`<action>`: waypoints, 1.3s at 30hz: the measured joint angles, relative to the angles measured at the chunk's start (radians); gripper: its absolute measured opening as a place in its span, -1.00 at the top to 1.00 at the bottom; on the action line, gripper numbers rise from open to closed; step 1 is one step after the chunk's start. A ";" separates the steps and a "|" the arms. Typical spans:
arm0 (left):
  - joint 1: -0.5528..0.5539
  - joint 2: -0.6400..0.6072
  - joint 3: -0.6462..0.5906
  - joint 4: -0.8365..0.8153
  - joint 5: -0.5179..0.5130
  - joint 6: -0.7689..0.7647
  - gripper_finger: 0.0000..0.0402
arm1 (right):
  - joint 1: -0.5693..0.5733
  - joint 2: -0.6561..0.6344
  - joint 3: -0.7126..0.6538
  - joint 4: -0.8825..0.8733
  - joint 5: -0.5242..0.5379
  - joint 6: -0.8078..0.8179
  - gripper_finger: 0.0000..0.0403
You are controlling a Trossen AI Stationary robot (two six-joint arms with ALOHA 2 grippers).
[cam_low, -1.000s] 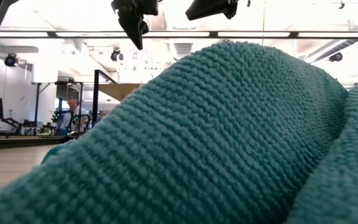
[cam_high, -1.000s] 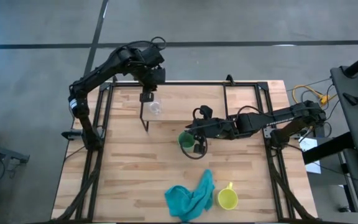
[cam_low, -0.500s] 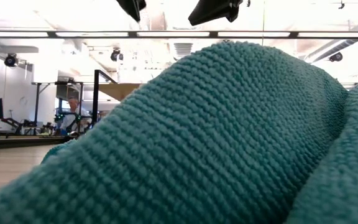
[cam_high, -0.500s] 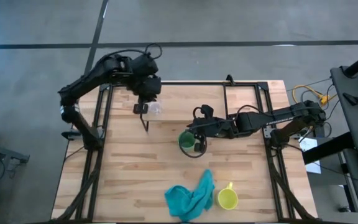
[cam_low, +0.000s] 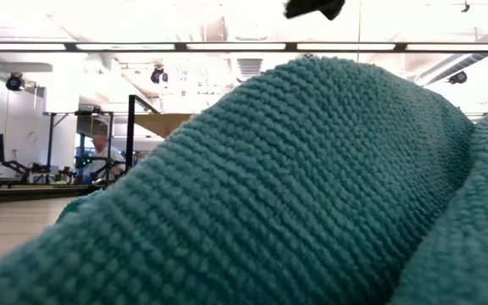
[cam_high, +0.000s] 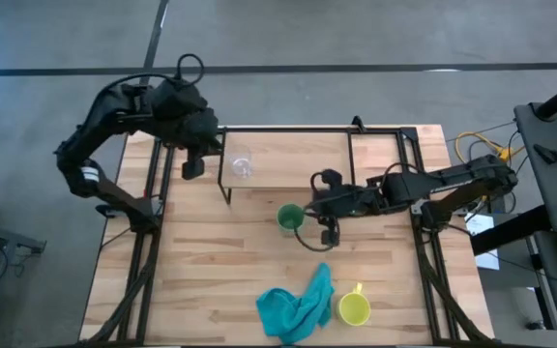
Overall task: Stack small to large cups/mugs on shelf
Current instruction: Put the yellow cup on the shelf
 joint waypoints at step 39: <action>-0.006 0.019 -0.051 0.002 0.059 0.000 0.77 | 0.285 -0.002 -0.013 -0.424 -0.514 0.334 0.69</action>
